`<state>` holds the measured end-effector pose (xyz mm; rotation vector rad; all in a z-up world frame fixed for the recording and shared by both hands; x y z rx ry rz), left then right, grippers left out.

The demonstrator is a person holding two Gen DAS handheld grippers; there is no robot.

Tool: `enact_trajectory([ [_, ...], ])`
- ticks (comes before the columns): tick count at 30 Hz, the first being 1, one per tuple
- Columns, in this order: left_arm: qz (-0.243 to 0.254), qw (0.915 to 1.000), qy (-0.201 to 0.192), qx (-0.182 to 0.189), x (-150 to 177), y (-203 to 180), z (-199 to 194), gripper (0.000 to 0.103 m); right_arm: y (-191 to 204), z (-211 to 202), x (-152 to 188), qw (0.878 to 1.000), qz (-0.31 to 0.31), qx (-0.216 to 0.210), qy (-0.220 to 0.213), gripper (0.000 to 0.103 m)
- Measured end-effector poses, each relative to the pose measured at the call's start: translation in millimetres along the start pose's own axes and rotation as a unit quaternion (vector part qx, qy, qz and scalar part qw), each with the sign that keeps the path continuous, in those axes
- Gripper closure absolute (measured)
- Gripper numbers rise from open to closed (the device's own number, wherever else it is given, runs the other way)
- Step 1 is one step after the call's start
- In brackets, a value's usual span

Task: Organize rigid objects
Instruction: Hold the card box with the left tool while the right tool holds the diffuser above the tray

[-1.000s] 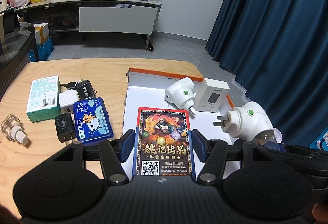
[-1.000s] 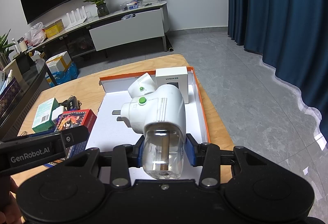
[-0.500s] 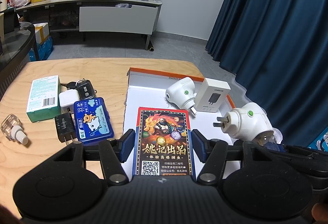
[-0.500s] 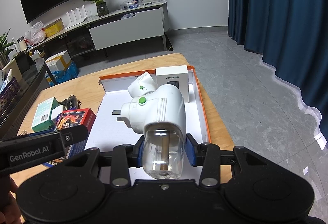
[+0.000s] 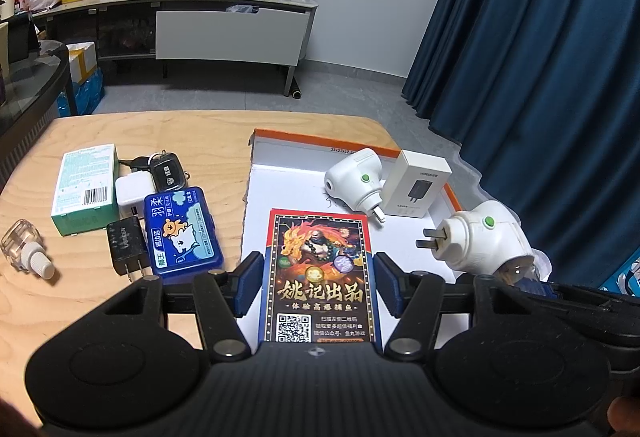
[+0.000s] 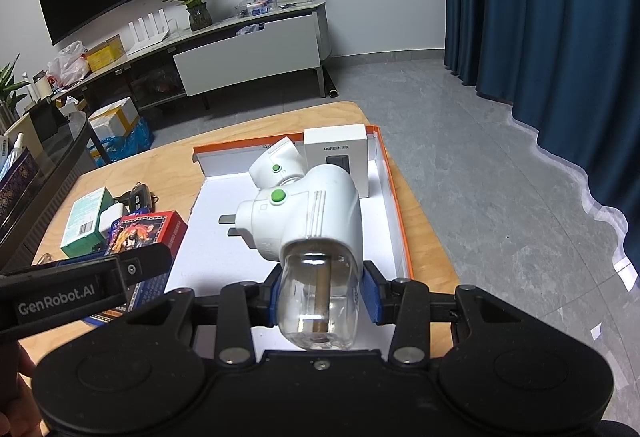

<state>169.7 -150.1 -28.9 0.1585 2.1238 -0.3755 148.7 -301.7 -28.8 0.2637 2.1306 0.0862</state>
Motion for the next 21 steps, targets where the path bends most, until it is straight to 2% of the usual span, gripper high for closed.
enact_trajectory([
  [21, 0.003, 0.9999, 0.016, -0.004, 7, 2, 13, 0.042, -4, 11, 1, 1.0, -0.001, 0.004, 0.01, 0.055],
])
Point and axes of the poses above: each gripper's, at about its wrist camera, not at the fingertips, and z roughly the way its jaws point, y to its left, x to its underside, the point moved 9 cm from there along z, roughly the way its jaws point, and after that the axes turned 11 degrees about -y, right-handed, at the moved point
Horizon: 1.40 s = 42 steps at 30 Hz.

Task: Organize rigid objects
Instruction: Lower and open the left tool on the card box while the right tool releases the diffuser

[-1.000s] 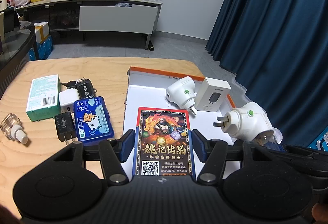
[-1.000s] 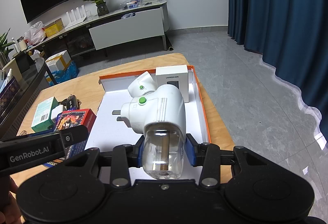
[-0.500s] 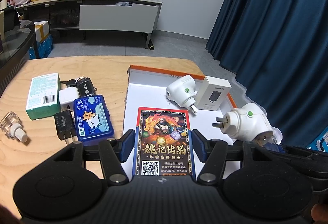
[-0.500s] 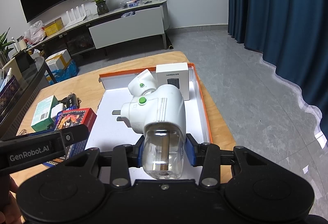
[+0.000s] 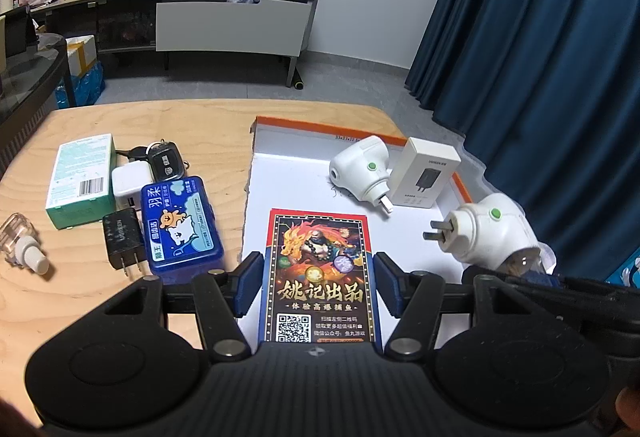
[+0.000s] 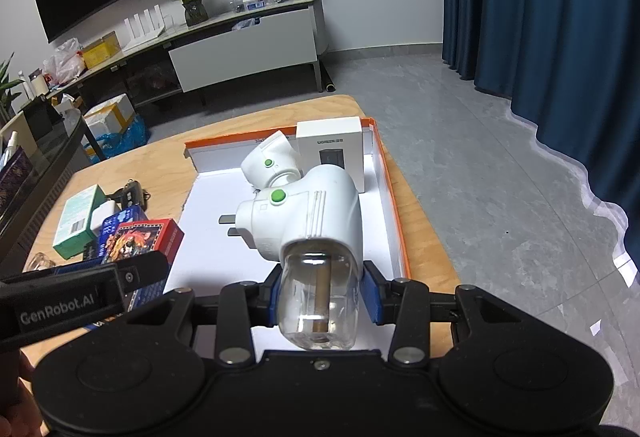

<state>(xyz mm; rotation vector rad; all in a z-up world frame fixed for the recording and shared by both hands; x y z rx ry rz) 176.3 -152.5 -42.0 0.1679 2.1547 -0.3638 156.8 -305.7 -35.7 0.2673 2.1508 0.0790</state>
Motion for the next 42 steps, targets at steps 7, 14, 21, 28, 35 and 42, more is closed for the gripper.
enact_trajectory([
  [7, 0.007, 0.9999, 0.012, 0.003, 0, -3, 19, 0.042, -5, 25, -8, 1.0, -0.005, 0.009, 0.01, 0.055],
  [14, 0.013, 0.9994, 0.027, 0.016, -2, -9, 48, 0.042, -9, 56, -17, 1.0, -0.012, 0.017, 0.022, 0.055],
  [21, 0.014, 0.9986, 0.04, 0.031, -5, -16, 77, 0.042, -14, 75, -20, 0.999, -0.021, 0.026, 0.028, 0.054],
  [28, -0.003, 0.998, 0.038, 0.051, -6, -19, 81, 0.034, -20, 72, -26, 0.999, -0.023, 0.04, 0.013, 0.05],
  [35, 0.009, 0.9993, 0.027, 0.025, -17, -13, 46, 0.02, -9, 43, -40, 0.999, -0.023, 0.03, -0.023, 0.04],
  [42, 0.008, 0.9993, 0.02, -0.031, -18, 29, 5, 0.008, 17, 19, -39, 0.999, -0.015, -0.008, -0.028, 0.031],
])
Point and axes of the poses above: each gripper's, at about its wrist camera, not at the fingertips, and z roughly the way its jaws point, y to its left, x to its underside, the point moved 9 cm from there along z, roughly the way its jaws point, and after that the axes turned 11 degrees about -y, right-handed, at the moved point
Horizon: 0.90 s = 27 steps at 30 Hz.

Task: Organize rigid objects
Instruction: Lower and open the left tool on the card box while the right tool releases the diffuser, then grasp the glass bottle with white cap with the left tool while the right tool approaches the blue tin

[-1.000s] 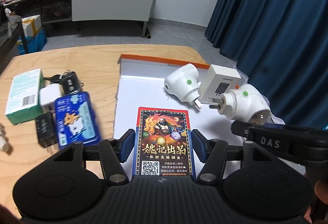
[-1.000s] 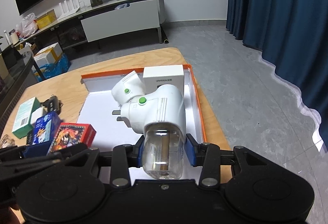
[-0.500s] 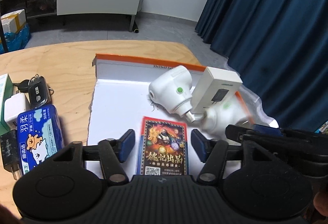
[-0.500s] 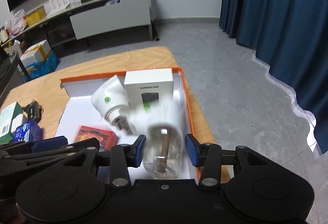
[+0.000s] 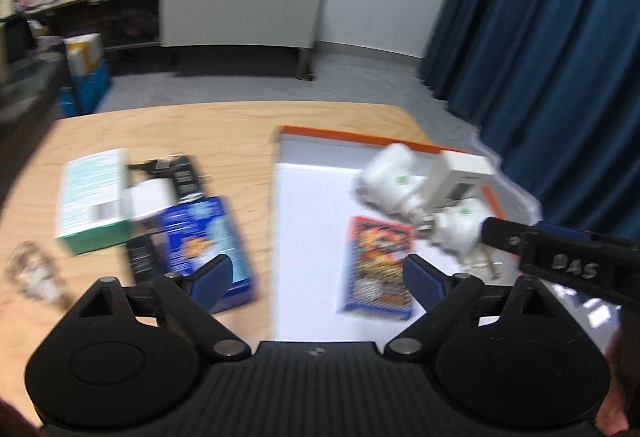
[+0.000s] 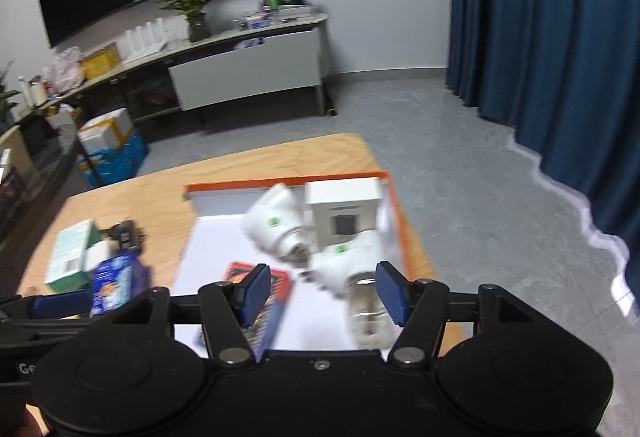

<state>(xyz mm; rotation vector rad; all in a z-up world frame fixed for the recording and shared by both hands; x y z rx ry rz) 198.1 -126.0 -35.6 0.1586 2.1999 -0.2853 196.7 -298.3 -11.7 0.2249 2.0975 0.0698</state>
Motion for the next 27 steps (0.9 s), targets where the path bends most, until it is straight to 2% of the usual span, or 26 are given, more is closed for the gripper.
enact_trajectory([
  [8, -0.045, 0.9971, -0.003, -0.062, 13, 70, -36, 0.008, 61, -13, 19, 0.997, -0.033, -0.062, 0.02, 0.028],
  [14, -0.078, 0.9909, -0.005, -0.109, 22, 117, -64, 0.008, 99, -18, 33, 0.993, -0.056, -0.095, 0.034, 0.028],
  [20, -0.101, 0.9863, -0.014, -0.129, 26, 143, -78, 0.008, 125, -21, 42, 0.99, -0.072, -0.115, 0.041, 0.028],
  [27, -0.117, 0.9831, -0.016, -0.14, 31, 157, -81, 0.008, 138, -22, 47, 0.988, -0.084, -0.122, 0.045, 0.028],
])
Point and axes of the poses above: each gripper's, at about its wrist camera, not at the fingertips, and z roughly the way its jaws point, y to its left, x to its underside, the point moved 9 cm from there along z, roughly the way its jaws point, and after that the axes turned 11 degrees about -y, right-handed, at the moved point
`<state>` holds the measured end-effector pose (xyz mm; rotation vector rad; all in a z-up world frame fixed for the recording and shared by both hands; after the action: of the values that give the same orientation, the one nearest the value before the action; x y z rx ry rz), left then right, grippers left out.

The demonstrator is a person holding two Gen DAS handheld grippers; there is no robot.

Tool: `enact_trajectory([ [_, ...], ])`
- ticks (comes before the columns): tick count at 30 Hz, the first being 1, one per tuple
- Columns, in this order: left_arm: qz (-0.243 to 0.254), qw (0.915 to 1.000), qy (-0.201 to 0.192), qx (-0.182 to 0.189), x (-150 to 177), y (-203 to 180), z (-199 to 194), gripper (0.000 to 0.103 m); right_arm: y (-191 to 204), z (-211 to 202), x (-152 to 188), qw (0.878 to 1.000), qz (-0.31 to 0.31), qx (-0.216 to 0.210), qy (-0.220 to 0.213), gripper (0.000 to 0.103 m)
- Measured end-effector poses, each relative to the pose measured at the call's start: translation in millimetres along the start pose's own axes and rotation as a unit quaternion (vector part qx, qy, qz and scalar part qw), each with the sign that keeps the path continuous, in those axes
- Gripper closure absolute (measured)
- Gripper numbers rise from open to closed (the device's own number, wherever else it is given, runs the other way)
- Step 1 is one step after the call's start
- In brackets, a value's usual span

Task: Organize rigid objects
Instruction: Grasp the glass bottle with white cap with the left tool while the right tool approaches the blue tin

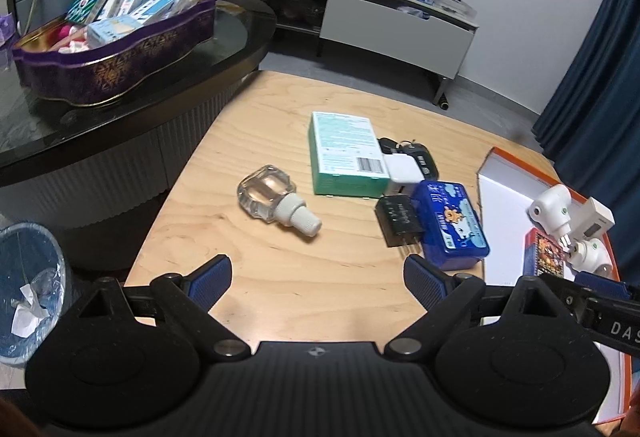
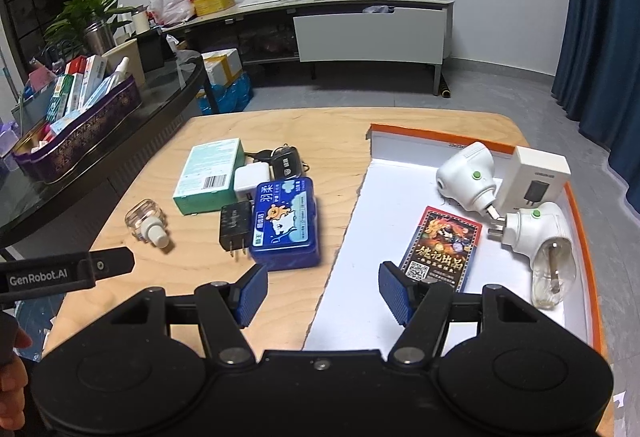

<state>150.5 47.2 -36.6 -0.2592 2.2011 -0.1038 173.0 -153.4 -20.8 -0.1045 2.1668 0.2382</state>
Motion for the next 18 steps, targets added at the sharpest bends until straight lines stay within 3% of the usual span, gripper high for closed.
enact_trajectory([
  [18, -0.056, 0.9969, 0.001, -0.056, -15, 31, 45, 0.008, -6, 11, 9, 1.0, 0.006, 0.002, 0.011, 0.028],
])
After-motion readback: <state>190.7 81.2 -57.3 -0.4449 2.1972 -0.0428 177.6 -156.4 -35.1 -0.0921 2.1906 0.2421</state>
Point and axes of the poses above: each gripper's, at about its wrist camera, not at the fingertips, and z roughly the way its jaws point, y to its left, x to its underside, the point moved 9 cm from there along z, roughly the way its jaws point, and after that the axes turned 11 degrees about -y, right-handed, at the moved point
